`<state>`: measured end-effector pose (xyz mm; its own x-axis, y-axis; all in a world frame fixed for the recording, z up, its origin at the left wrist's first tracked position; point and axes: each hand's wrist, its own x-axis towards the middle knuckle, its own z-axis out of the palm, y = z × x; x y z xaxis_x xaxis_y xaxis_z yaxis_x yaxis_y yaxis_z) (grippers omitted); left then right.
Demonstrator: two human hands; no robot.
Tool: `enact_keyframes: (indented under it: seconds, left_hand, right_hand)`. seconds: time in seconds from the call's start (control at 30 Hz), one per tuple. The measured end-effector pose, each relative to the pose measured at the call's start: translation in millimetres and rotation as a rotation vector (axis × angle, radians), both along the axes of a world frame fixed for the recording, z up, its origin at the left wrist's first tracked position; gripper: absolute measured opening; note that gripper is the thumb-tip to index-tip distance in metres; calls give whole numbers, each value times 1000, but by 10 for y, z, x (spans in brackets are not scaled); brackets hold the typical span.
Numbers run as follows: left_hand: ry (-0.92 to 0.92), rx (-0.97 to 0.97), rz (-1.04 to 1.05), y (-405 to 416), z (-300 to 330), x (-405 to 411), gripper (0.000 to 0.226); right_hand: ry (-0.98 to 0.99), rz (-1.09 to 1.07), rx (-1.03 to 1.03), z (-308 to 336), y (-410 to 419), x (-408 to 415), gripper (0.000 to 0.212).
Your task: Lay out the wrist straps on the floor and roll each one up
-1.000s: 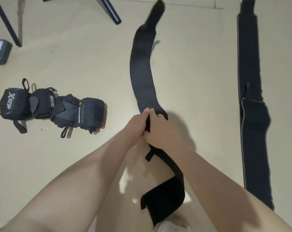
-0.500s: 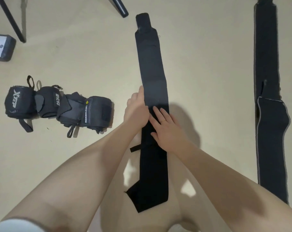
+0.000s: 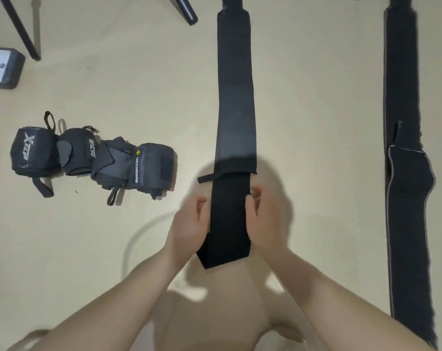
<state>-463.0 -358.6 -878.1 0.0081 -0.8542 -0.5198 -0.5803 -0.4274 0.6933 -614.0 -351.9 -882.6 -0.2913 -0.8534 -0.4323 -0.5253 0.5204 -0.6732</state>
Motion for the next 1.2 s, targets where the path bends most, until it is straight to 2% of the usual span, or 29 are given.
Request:
enact_keyframes:
  seconds: [0.07, 0.13, 0.2, 0.3, 0.37, 0.4, 0.5, 0.57, 0.63, 0.73, 0.8, 0.83, 0.9, 0.97, 1.03, 1.13, 1.2]
  left_hand:
    - [53, 95, -38, 153, 32, 10, 24]
    - [105, 159, -70, 272, 96, 3, 25]
    - [172, 220, -82, 354, 192, 2, 9]
    - [385, 280, -64, 392, 316, 44, 38]
    - [484, 219, -127, 377, 442, 77, 53]
    - [538, 208, -156, 364, 497, 90, 58]
    - [560, 442, -148, 335, 588, 110, 54]
    - [502, 628, -107, 385, 605, 101, 38]
    - [487, 693, -54, 478, 488, 107, 39]
    - [556, 649, 117, 618, 380, 26, 31]
    - [531, 650, 234, 671, 340, -48, 24]
    - [510, 661, 269, 696, 314, -83, 25]
    - [478, 666, 301, 739, 236, -117, 27]
    - [420, 629, 303, 780, 168, -132, 27]
    - [215, 501, 172, 817, 148, -124, 32]
    - [-192, 165, -257, 885, 142, -55, 35]
    - [-235, -35, -411, 931, 139, 13, 18]
  right_hand:
    - [-270, -156, 98, -66, 364, 87, 15]
    - [-524, -220, 169, -72, 597, 141, 16]
    - [-708, -146, 186, 12, 696, 126, 32]
    - [-852, -7, 172, 223, 677, -22, 52]
    - [-830, 18, 202, 347, 609, -134, 60]
    - [-752, 36, 225, 398, 577, -172, 59]
    - [-513, 69, 357, 392, 563, -237, 27]
    - [-537, 15, 431, 345, 623, -220, 16]
    - [-622, -91, 446, 343, 707, -161, 17]
    - [-677, -169, 442, 329, 899, -115, 38]
    - [-647, -93, 362, 346, 1029, -133, 50]
    - [-641, -64, 309, 387, 1074, -150, 49]
    - [-636, -52, 240, 484, 1125, -195, 36]
    - [-623, -13, 255, 545, 1174, -237, 30]
    - [-578, 124, 372, 547, 1216, -263, 32]
    - [-482, 266, 502, 444, 1270, -249, 43]
    - [-419, 201, 438, 357, 1282, -212, 41]
